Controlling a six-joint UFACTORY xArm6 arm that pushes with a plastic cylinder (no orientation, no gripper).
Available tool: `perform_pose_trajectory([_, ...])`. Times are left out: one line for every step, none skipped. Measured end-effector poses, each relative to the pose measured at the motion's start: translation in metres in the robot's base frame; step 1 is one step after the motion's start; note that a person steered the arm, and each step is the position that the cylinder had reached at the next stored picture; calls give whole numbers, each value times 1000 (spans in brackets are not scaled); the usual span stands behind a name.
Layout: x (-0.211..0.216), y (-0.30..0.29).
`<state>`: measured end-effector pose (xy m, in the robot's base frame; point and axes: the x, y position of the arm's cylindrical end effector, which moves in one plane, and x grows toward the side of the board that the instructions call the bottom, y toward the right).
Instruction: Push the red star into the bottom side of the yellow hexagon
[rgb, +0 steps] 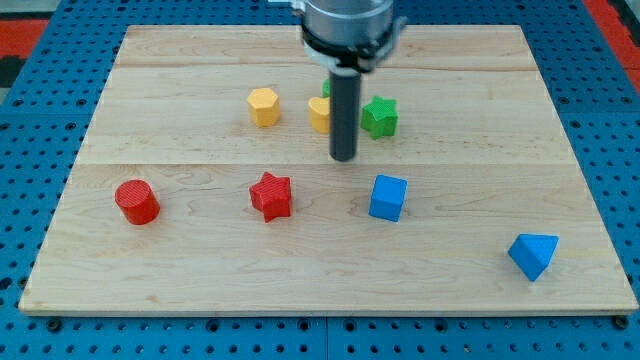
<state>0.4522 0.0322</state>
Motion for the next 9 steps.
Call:
perform_pose_trajectory([58, -15])
perform_pose_trajectory([65, -70])
perform_pose_trajectory([44, -104])
perform_pose_trajectory([73, -116])
perform_pose_trajectory([53, -148])
perform_pose_trajectory([25, -117])
perform_pose_trajectory([2, -122])
perform_pose_trajectory([18, -157])
perform_pose_trajectory([-8, -157])
